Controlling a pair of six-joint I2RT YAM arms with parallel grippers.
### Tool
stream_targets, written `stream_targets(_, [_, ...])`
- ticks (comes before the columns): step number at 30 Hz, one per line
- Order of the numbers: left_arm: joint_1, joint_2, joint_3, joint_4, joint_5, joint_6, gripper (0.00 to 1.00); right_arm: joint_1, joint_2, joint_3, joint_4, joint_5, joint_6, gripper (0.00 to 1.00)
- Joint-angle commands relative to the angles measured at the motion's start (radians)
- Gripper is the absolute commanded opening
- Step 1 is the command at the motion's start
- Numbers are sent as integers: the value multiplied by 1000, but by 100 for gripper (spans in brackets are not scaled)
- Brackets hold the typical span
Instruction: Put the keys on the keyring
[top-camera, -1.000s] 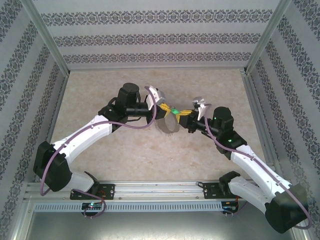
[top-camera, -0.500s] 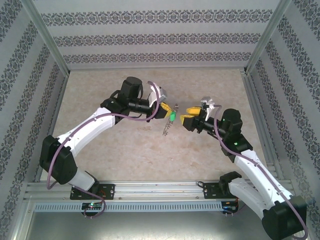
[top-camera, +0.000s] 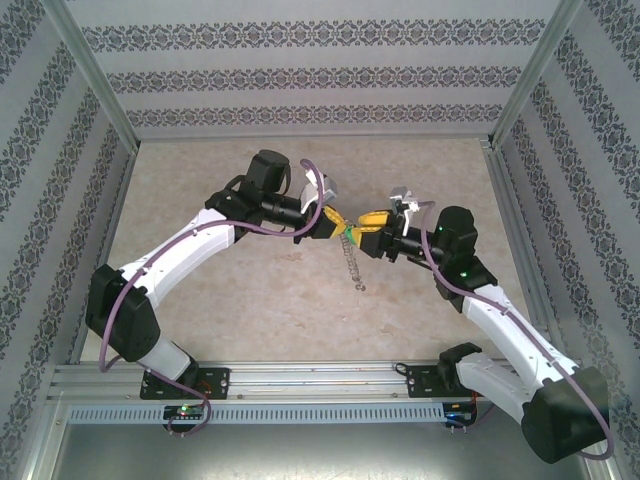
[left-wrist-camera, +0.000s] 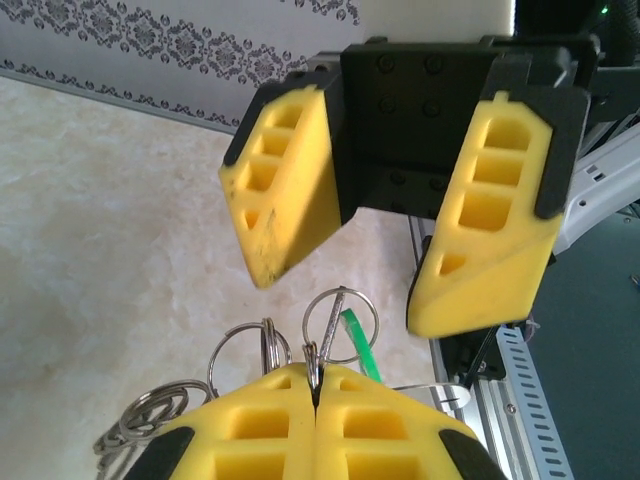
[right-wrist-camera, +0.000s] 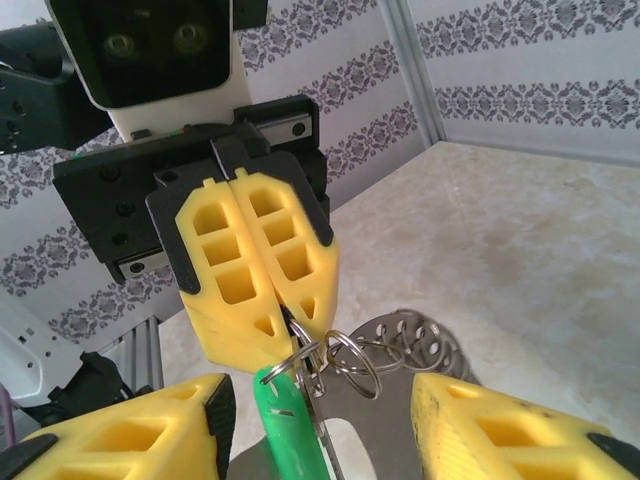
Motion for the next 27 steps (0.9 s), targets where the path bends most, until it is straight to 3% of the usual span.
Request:
stream_targets(1, [12,4,42,-25,49,33,0,16,15,35,48,-45,-1,49])
stream_targets(7, [13,11,59,-48,61,42,0,25,38,43,61,-42,-5,39])
stream_targets(15, [13,16,73,-67,69,51,0,26,63,53,78,-44,-7,0])
stream_targets(23, [12,-5,52,-5,32,12,0,3,53,38,115,-31,3,0])
stream_targets(27, [13,-39,2,91,-15,-34,27,-13,45,40,126,-35,12,0])
